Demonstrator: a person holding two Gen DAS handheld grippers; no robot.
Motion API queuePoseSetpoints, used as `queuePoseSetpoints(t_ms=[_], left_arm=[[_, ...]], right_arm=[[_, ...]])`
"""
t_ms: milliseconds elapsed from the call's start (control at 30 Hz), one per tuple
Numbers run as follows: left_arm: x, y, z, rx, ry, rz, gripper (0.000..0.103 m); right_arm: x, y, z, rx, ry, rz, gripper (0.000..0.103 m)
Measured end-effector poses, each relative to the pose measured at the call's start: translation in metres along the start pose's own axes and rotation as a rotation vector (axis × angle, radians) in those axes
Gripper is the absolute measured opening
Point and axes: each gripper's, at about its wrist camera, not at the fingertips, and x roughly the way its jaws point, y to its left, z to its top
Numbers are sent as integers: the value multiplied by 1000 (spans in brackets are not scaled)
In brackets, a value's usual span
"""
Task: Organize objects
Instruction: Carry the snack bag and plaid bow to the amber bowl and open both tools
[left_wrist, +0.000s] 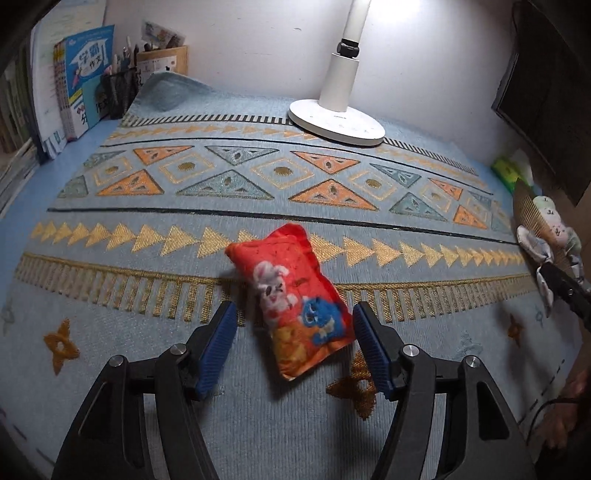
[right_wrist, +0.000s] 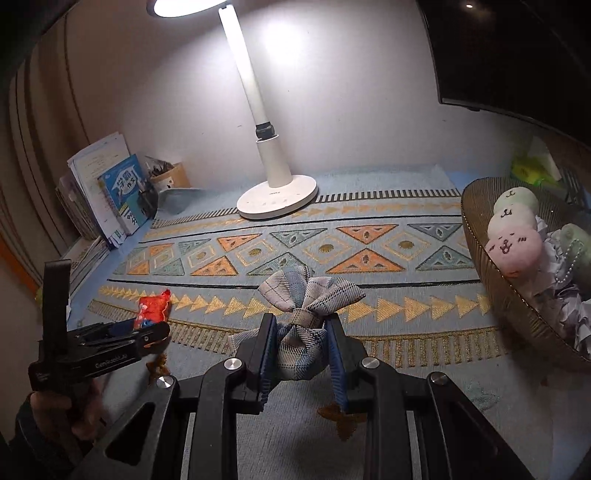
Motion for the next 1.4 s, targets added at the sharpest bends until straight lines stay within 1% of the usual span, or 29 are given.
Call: queuePoseSetpoints(t_ms=[33,100,133,167,200,233,300,333,367,433,500,633,733,800,867,967,1000,1033,1067,1100,1133,1167,1200,1267,1333,1400], left_arm=[[1,-4,1,14,-4,8,47],[5,-11,3,32,-7,29,37],[4,-14,4,41,-18,42,33],[2,-16,5,46,-25,47,31],[-1,-17,6,46,-31,41,30],[-4,-18,7,43,-38,14,29],[-17,-25,13,37,-68,-64,29],[-25,-33,17,48,-89,-83,29],[-33,-44,23,63,-113,-101,29],[-49,-66,36,93,-152,-169,29],[-64,-95,51,133,-193,-245,29],[-77,-160,78,214,-216,-372,29],[-78,-210,88,274,-231,-450,29],[-76,-239,90,320,-235,-491,29],[-68,-267,90,352,-219,-527,29],[-52,-296,88,378,-186,-573,29],[-47,-303,86,381,-176,-582,29],[-41,-311,85,383,-167,-588,30],[-36,-317,83,384,-159,-600,30],[-31,-322,82,384,-152,-611,32],[-25,-327,80,387,-139,-617,41],[-19,-332,78,393,-119,-614,46],[-13,-336,75,400,-106,-606,47],[-5,-340,70,407,-94,-578,47],[0,-337,67,399,-76,-581,47],[-4,-331,65,386,-90,-572,47]], right_arm=[[-1,-2,0,5,-1,-1,26],[-6,-5,0,13,-7,-2,26],[-10,-6,1,17,-19,-4,26],[-16,-7,3,20,-33,-4,26],[-23,-8,6,25,-53,-2,26],[-31,-10,9,27,-76,-2,26],[-52,-13,18,26,-129,-17,26],[-63,-16,23,25,-158,-32,26],[-75,-20,28,24,-186,-53,26],[-98,-32,38,29,-230,-118,26],[-119,-50,49,53,-258,-174,26],[-153,-99,68,145,-317,-270,26],[-163,-134,75,223,-325,-321,26],[-162,-152,77,263,-306,-346,26],[-157,-164,77,283,-280,-374,26],[-148,-175,76,287,-247,-386,26],[-144,-178,76,288,-239,-400,29],[-141,-181,75,291,-223,-415,34],[-137,-186,76,298,-202,-427,48],[-134,-190,75,308,-187,-433,53],[-132,-192,73,315,-181,-429,60],[-130,-195,71,316,-176,-420,60],[-129,-196,69,316,-167,-419,60],[-128,-193,64,305,-159,-428,60],[-127,-189,61,293,-153,-427,60],[-127,-183,59,290,-154,-416,60]])
